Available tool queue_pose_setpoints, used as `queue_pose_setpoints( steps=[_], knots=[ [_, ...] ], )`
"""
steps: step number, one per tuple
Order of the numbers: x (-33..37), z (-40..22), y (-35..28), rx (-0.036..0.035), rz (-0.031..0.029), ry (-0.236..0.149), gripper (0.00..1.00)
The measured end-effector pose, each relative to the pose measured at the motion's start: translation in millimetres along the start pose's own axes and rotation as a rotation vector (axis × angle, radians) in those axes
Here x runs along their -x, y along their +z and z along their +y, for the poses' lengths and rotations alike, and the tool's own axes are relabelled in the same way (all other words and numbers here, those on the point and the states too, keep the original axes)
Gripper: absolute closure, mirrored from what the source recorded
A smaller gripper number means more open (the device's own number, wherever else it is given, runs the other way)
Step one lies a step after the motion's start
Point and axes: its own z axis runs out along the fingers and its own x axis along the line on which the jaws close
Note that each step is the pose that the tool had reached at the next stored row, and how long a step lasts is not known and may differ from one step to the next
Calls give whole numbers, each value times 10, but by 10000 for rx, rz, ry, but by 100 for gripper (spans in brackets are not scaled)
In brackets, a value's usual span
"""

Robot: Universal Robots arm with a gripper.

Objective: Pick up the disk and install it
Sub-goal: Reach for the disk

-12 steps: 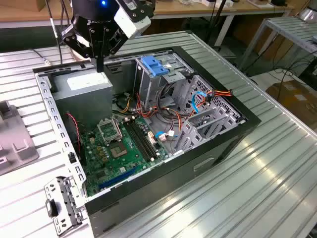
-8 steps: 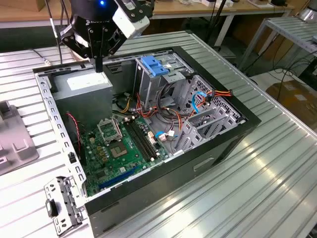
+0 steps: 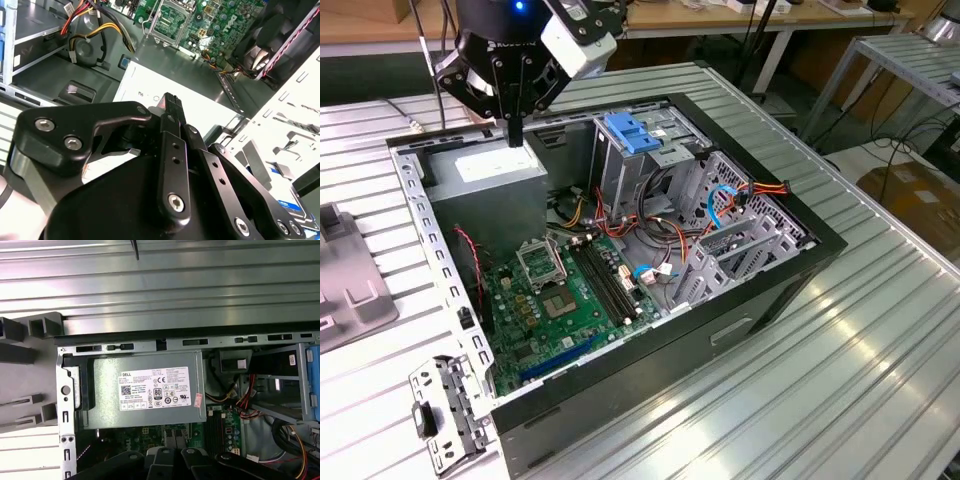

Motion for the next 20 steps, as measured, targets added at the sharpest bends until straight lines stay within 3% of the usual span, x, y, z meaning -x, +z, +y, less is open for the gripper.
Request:
queue_pose_setpoints(
  steps=[20],
  knots=[
    [-61, -5, -2, 0, 0, 1, 89]
  ],
)
